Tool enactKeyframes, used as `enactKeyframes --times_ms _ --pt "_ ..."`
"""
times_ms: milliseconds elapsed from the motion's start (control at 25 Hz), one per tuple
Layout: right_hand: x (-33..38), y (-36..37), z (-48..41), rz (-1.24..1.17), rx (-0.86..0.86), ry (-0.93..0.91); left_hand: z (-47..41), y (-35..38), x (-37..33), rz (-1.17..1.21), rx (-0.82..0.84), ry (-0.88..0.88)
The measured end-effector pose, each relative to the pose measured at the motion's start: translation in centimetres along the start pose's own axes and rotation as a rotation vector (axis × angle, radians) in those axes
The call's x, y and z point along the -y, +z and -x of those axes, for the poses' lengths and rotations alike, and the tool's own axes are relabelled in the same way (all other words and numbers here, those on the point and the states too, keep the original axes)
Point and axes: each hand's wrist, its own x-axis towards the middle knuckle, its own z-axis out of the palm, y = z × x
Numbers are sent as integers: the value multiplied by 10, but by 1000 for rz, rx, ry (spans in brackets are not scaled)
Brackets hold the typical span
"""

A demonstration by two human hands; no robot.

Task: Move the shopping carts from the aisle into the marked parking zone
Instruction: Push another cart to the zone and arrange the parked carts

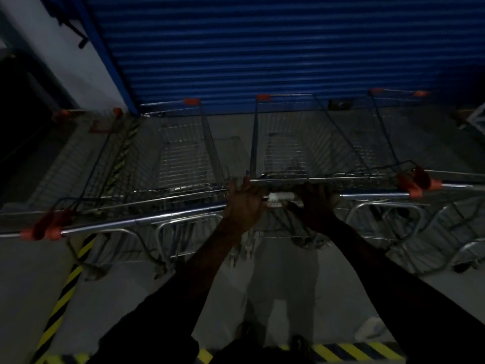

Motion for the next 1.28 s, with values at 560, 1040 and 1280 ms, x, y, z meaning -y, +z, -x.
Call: enactKeyframes --times_ms 560,1040,1280 --pt "1 -2 2 -54 4 -196 28 -12 -3 78 51 -85" --pt "24 4 4 -24 -12 -237 52 -27 8 36 -29 -88" --pt "25 4 10 3 -16 -244 54 -26 15 38 29 -31"
